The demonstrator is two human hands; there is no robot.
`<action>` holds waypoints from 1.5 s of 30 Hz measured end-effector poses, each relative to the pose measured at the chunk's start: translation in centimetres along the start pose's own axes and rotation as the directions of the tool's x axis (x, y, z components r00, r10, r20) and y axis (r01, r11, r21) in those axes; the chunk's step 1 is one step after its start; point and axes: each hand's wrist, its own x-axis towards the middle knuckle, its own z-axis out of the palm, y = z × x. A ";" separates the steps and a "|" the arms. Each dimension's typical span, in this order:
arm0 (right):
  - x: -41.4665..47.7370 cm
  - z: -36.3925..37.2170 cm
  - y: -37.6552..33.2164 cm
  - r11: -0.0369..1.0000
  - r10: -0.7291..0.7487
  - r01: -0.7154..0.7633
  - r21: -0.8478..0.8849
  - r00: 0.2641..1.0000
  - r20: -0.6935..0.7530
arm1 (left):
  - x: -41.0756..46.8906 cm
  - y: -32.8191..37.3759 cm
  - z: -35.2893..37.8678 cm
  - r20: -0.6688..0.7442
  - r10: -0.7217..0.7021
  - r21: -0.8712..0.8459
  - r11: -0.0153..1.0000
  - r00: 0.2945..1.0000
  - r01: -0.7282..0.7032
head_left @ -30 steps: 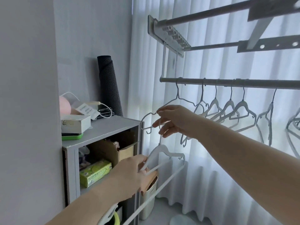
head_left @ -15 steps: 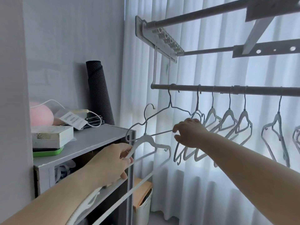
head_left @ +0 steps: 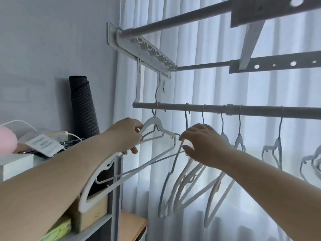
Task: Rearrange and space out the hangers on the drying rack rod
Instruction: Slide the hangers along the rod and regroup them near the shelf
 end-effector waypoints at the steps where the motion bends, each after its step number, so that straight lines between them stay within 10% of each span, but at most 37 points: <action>1: 0.1 -0.1 0.9 1.000 0.004 -0.004 -0.004 0.999 -0.036 | 0.8 0.5 0.6 0.004 -0.006 0.012 1.000 1.000 0.006; 45: 4.4 0.0 4.2 0.965 0.135 -0.158 -0.210 0.984 -0.119 | 2.8 -2.5 -0.7 0.195 0.078 -0.159 0.986 0.978 -0.048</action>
